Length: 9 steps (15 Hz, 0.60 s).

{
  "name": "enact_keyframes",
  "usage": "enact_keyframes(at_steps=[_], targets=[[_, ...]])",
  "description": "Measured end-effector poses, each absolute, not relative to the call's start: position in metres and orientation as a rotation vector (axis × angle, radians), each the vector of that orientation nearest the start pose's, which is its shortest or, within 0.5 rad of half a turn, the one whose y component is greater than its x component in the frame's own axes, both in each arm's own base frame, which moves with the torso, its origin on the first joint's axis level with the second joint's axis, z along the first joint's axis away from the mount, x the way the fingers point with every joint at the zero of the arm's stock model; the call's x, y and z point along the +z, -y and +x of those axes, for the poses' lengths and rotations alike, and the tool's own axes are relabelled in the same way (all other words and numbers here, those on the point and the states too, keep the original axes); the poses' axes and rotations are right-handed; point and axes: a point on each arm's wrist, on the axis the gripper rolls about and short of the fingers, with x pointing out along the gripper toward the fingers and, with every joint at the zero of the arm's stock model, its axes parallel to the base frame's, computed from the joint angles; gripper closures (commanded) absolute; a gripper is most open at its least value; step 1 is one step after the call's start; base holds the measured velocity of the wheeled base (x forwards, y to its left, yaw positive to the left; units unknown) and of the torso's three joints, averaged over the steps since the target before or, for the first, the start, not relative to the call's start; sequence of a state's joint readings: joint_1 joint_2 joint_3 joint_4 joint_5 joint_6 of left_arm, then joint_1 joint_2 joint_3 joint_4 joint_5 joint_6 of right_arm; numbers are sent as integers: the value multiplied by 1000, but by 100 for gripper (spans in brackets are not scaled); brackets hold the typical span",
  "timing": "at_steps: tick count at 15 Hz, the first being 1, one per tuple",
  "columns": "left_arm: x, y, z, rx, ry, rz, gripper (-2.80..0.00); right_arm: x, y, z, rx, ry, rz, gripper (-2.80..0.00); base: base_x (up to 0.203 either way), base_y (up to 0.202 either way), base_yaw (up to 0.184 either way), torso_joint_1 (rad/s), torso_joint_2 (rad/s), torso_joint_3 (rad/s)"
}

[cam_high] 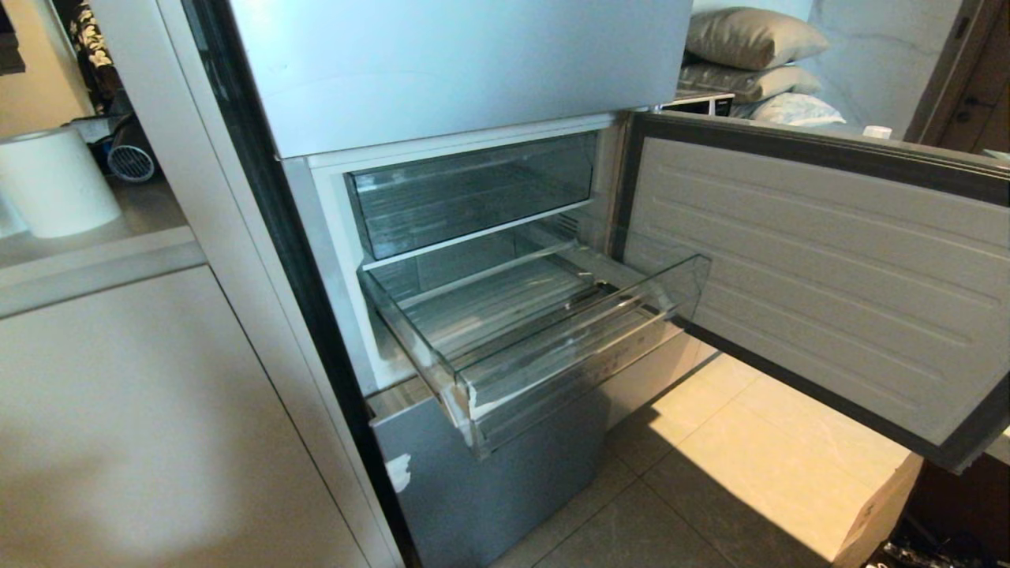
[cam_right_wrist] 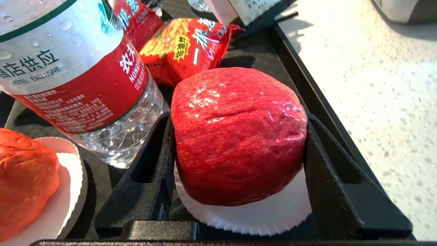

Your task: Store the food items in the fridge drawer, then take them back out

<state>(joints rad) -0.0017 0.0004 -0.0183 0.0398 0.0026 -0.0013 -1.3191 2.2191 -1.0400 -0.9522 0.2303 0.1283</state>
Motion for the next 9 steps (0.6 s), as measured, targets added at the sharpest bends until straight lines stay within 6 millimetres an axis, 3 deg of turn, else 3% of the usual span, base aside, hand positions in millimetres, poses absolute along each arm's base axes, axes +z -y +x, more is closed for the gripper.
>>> enact_keyframes(at_steps=[6,9], targets=[[76,0,-24,1,-22,-1,0,121,387,86,-1138,-131,326,0,0,0,0,0,0,0],[76,0,-24,1,-22,-1,0,147,365,77,-1150,-109,306,0,0,0,0,0,0,0]])
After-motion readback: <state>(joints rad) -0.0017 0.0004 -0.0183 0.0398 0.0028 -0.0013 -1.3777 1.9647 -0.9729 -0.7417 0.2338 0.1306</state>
